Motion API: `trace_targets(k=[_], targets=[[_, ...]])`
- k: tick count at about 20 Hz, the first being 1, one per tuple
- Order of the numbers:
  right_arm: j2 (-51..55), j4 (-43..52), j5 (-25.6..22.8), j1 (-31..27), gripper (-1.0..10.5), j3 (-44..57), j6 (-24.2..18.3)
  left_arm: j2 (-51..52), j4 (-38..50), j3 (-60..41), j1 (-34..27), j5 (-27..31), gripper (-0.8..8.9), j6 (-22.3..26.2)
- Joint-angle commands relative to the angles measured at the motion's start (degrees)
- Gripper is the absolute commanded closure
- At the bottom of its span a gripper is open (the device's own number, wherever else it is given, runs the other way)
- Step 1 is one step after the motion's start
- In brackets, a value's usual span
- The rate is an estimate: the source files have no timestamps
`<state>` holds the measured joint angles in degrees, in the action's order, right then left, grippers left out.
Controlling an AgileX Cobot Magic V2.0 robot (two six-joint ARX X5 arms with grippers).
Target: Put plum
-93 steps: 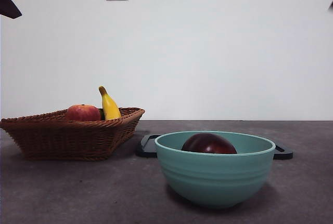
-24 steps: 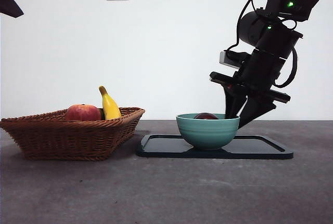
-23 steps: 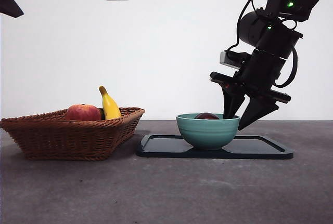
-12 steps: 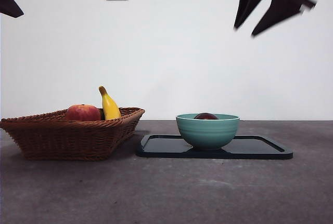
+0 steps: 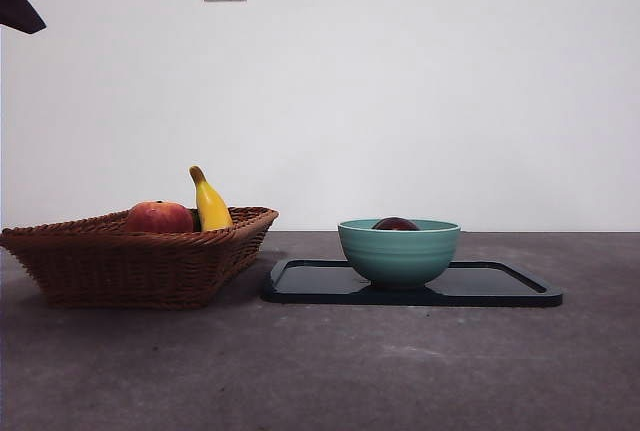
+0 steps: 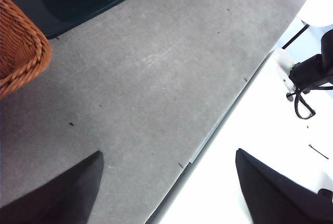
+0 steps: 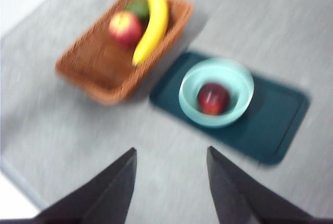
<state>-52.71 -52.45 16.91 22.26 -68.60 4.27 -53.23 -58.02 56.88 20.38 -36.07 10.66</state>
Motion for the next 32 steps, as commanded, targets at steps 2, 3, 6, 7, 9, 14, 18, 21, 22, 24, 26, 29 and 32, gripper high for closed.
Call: trace_targets(k=[2, 3, 6, 7, 9, 14, 18, 21, 22, 24, 26, 29, 32], targets=[[5.16, 0.68, 0.35, 1.29, 7.3, 8.96, -0.57, -0.31, 0.59, 0.70, 0.26, -0.44, 4.07, 0.63], [6.84, 1.11, 1.40, 1.53, 7.3, 11.91, -0.42, -0.31, 0.59, 0.70, 0.26, -0.42, 4.08, 0.63], [10.51, 2.36, 5.81, 1.66, 7.3, 18.03, 0.26, -0.31, 0.59, 0.70, 0.26, -0.42, 4.08, 0.63], [11.10, 2.29, 5.88, 1.66, 7.3, 18.69, 0.26, -0.31, 0.61, 0.70, 0.26, -0.42, 4.08, 0.63], [11.37, 2.56, 5.92, 1.66, 7.3, 18.78, 0.26, -0.31, 0.61, 0.70, 0.26, -0.42, 4.08, 0.63], [11.26, 2.80, 6.08, 1.66, 7.3, 18.78, 0.26, -0.31, 0.59, 0.70, 0.26, -0.42, 4.08, 0.59], [11.26, 2.73, 6.08, 1.66, 7.3, 18.78, 0.26, -0.31, 0.59, 0.70, 0.26, -0.42, 4.08, 0.59], [11.26, 2.71, 6.08, 1.66, 7.3, 18.78, 0.28, -0.31, 0.61, 0.70, 0.26, -0.42, 4.08, -0.59], [11.26, 2.71, 6.08, 1.66, 7.3, 18.78, 0.28, -0.31, 0.94, 0.70, 0.26, -0.42, 4.08, -1.60], [11.26, 2.73, 6.21, 1.66, 7.3, 18.78, 0.35, -0.37, 3.28, 0.70, 0.42, -0.42, 4.08, -4.33], [11.26, 2.73, 6.27, 1.66, 7.3, 18.78, 0.87, -0.81, 8.39, 0.81, 1.57, -0.37, 4.07, -8.76], [11.26, 2.73, 6.80, 1.66, 7.3, 18.78, 1.07, -4.28, 14.36, 2.89, 4.28, 1.16, 4.07, -13.22], [11.26, 2.71, 7.30, 1.66, 7.3, 18.78, 1.09, -11.76, 14.73, 9.20, 7.23, 6.12, 4.07, -14.34]])
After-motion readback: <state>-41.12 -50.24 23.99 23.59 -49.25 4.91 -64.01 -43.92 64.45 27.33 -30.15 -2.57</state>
